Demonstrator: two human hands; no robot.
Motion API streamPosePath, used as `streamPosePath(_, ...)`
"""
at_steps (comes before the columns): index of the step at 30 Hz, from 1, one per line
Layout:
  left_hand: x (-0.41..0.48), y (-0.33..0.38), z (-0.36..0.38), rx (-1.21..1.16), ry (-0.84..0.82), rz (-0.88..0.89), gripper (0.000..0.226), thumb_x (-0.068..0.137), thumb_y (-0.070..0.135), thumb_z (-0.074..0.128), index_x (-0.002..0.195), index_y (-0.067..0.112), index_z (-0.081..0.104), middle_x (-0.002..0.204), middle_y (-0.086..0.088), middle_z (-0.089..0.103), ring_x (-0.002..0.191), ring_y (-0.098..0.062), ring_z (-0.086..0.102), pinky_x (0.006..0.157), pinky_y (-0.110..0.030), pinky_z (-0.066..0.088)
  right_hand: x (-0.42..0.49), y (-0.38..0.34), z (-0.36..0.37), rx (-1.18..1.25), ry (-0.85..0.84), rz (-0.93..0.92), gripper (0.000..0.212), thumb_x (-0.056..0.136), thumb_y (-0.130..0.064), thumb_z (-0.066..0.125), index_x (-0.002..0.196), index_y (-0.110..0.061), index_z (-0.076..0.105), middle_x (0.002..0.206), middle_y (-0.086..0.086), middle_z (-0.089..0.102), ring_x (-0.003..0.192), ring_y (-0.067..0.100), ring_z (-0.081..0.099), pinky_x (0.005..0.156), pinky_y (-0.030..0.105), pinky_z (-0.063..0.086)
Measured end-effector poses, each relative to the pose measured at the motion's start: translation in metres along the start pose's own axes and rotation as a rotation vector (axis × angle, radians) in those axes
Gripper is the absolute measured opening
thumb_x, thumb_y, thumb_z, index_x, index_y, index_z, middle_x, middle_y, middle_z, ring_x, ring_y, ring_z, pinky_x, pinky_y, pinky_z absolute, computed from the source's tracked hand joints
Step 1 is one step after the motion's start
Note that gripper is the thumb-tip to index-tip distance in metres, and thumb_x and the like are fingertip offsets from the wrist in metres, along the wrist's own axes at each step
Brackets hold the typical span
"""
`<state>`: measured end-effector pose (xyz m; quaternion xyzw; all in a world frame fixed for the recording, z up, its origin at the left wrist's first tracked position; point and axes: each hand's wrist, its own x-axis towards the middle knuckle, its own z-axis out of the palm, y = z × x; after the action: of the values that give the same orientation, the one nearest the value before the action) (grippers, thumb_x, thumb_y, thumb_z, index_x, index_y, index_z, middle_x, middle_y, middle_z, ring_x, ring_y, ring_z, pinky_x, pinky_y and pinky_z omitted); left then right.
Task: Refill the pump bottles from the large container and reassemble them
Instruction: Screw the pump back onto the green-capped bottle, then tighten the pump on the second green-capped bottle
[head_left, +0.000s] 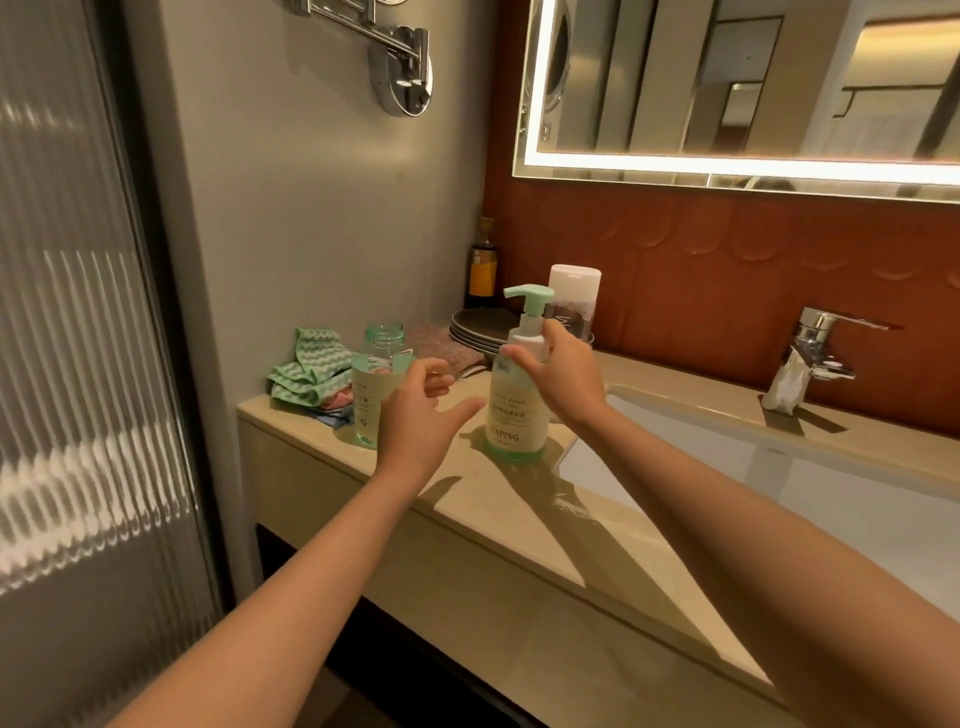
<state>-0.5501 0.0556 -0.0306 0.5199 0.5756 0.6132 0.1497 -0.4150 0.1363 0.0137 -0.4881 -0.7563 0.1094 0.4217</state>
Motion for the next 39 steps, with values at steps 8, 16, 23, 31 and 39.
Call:
streamPosePath(8, 0.017, -0.023, -0.045, 0.080, 0.407, 0.057, 0.039, 0.072, 0.030, 0.076, 0.102, 0.020, 0.052, 0.102, 0.001, 0.057, 0.089, -0.015, 0.056, 0.076, -0.033, 0.048, -0.032, -0.022, 0.028, 0.196, 0.355, -0.171, 0.023, 0.088, -0.033, 0.061, 0.099, -0.016, 0.052, 0.094, -0.003, 0.052, 0.085, 0.013, 0.051, 0.074, 0.029, 0.048)
streamPosePath(16, 0.050, -0.040, -0.045, 0.040, 0.094, -0.096, 0.098, 0.066, 0.034, 0.081, 0.143, 0.024, 0.021, 0.144, -0.005, 0.033, 0.129, -0.022, 0.035, 0.103, -0.038, 0.035, -0.019, -0.040, 0.070, 0.045, -0.105, -0.031, 0.020, 0.094, -0.035, 0.050, 0.105, -0.018, 0.052, 0.098, 0.002, 0.063, 0.084, 0.017, 0.060, 0.074, 0.039, 0.055)
streamPosePath(23, 0.056, -0.054, -0.069, 0.087, 0.015, -0.032, 0.078, 0.064, 0.031, 0.083, 0.129, 0.024, 0.040, 0.113, 0.006, 0.050, 0.104, -0.014, 0.052, 0.087, -0.032, 0.046, 0.002, -0.033, 0.093, -0.069, -0.180, 0.094, 0.038, 0.096, -0.037, 0.046, 0.124, -0.011, 0.046, 0.116, 0.008, 0.061, 0.102, 0.023, 0.058, 0.079, 0.034, 0.049)
streamPosePath(31, 0.048, -0.057, -0.076, 0.011, 0.022, -0.020, 0.072, 0.066, 0.023, 0.082, 0.124, 0.031, 0.040, 0.103, 0.016, 0.052, 0.091, 0.003, 0.053, 0.076, -0.016, 0.043, 0.027, -0.032, 0.129, -0.187, -0.284, 0.160, 0.052, 0.091, -0.049, 0.048, 0.123, -0.008, 0.048, 0.118, 0.012, 0.059, 0.104, 0.029, 0.057, 0.074, 0.036, 0.046)
streamPosePath(39, 0.044, -0.057, -0.076, -0.003, 0.025, -0.040, 0.068, 0.067, 0.016, 0.082, 0.120, 0.028, 0.041, 0.088, 0.030, 0.050, 0.072, 0.028, 0.050, 0.068, -0.002, 0.044, 0.027, -0.037, 0.138, -0.196, -0.346, 0.181, 0.040, 0.086, -0.043, 0.057, 0.104, -0.007, 0.060, 0.102, 0.010, 0.064, 0.091, 0.026, 0.061, 0.069, 0.034, 0.049)
